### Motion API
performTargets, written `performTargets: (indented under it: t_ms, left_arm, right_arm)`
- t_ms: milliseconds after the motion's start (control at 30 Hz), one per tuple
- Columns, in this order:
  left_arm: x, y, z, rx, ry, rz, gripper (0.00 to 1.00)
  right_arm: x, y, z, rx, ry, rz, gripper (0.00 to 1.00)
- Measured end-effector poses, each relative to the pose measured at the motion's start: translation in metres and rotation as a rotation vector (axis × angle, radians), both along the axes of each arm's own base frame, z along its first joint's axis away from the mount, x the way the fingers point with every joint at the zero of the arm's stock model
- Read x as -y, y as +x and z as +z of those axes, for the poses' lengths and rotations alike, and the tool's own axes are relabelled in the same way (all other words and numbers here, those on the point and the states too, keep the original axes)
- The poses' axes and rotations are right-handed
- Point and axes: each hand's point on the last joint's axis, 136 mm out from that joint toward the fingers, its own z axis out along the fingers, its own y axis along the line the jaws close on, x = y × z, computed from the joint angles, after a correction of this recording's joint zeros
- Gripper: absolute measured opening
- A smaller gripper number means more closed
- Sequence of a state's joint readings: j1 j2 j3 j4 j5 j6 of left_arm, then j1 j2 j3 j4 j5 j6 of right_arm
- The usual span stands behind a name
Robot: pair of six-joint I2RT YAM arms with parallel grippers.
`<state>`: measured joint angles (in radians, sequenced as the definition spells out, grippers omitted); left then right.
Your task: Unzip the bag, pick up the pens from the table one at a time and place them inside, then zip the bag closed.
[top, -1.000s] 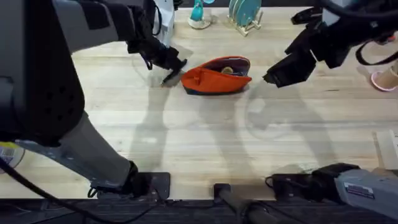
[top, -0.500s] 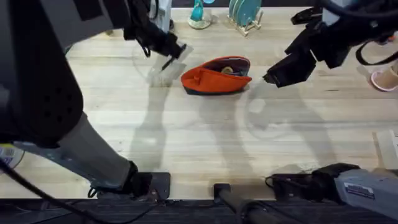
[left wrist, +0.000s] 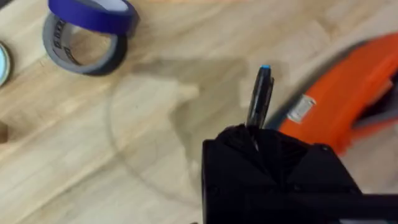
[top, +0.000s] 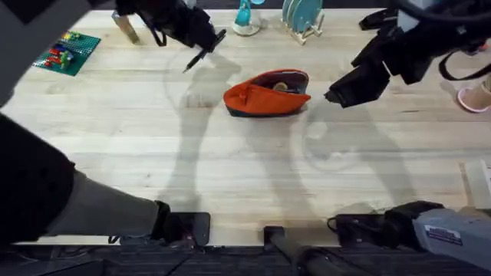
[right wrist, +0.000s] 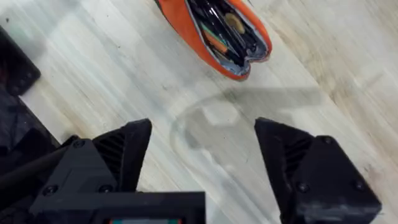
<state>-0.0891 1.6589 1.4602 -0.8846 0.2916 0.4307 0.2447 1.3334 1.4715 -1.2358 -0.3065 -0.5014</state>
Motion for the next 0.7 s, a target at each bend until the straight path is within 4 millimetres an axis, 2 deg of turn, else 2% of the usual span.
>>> performTargets:
  t_ms: [233, 467, 700]
  left_arm:
    - [0.002, -0.036, 0.02, -0.102, 0.056, -0.116, 0.042]
    - [0.032, -0.059, 0.041, -0.099, 0.099, -0.303, 0.042]
    - [0.06, -0.071, 0.045, -0.057, 0.132, -0.468, 0.042]
  right_arm:
    - [0.0, 0.0, 0.0, 0.0, 0.0, 0.0, 0.995]
    - [0.0, 0.0, 0.0, 0.0, 0.0, 0.0, 0.996]
    - [0.0, 0.0, 0.0, 0.0, 0.0, 0.0, 0.996]
